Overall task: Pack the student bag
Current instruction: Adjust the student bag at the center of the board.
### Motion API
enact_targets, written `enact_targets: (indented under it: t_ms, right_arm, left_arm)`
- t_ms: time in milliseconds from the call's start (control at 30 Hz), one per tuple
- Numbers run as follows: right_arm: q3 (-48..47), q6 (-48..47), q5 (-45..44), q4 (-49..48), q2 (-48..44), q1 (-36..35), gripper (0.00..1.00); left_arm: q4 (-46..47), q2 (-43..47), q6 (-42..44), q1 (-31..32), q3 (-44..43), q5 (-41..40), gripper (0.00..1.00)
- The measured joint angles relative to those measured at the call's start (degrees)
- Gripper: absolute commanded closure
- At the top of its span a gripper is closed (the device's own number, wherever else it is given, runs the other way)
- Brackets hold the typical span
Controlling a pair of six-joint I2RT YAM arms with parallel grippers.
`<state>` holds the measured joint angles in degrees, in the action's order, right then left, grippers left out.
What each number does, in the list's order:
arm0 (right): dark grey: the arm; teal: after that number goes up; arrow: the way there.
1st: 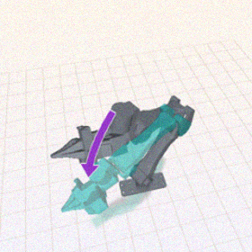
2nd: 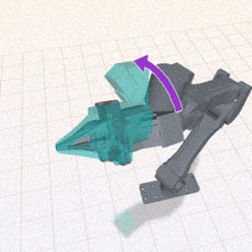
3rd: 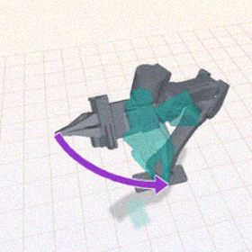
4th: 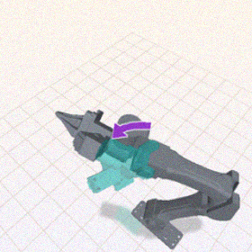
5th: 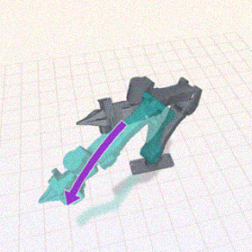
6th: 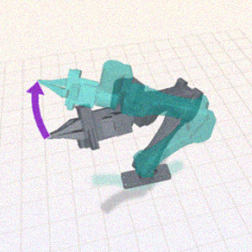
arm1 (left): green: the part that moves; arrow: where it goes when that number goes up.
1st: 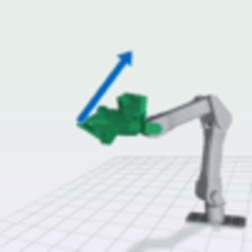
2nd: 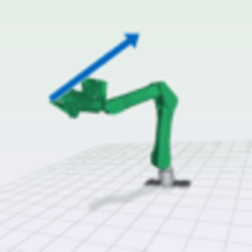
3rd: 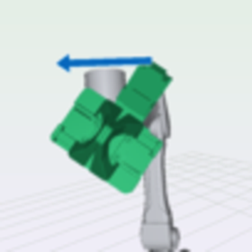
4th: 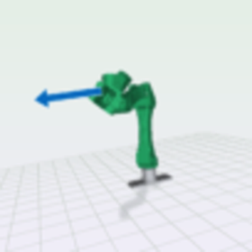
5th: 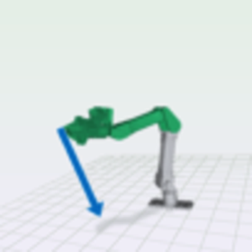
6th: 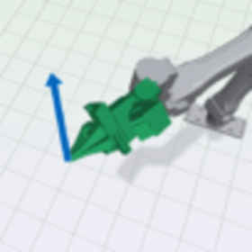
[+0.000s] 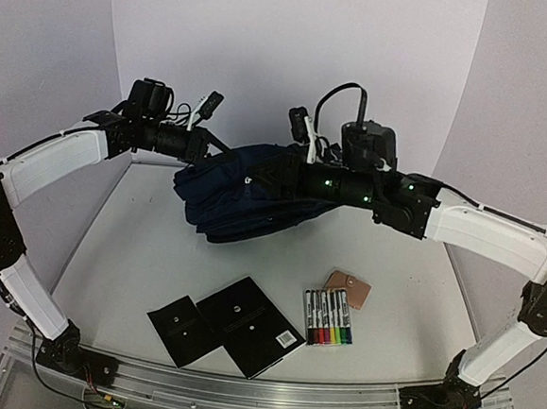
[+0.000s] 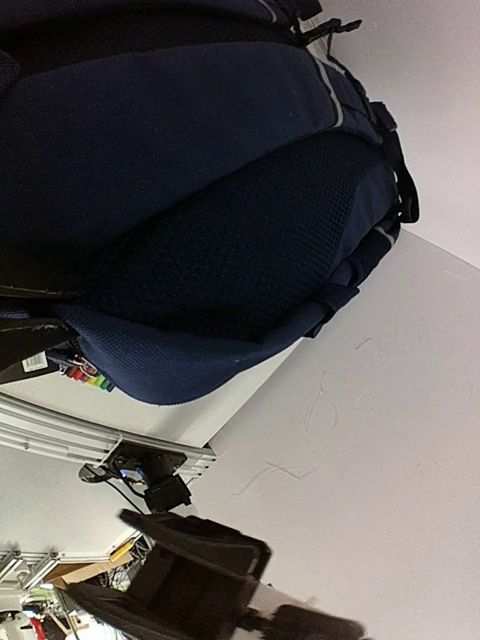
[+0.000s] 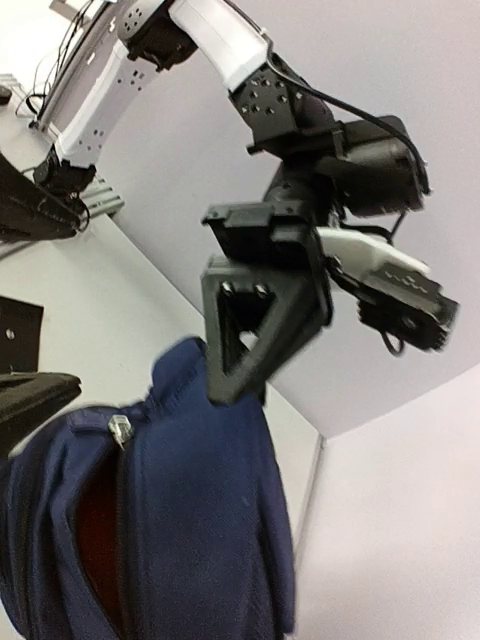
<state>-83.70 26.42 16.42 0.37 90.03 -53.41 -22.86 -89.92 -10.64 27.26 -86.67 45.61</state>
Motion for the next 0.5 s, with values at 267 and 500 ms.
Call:
enact_targets:
  t_ms: [267, 500]
  right_arm:
    - [8.89, 6.05, -6.83, 1.82, 1.77, -5.50, 0.55]
    - [9.07, 10.05, -16.31, 1.92, 4.43, -5.33, 0.54]
  left_arm:
    - [0.43, -2.74, 0.32, 0.16, -0.24, 1.80, 1.00]
    - [0.36, -2.79, 1.27, 0.18, -0.24, 2.52, 1.00]
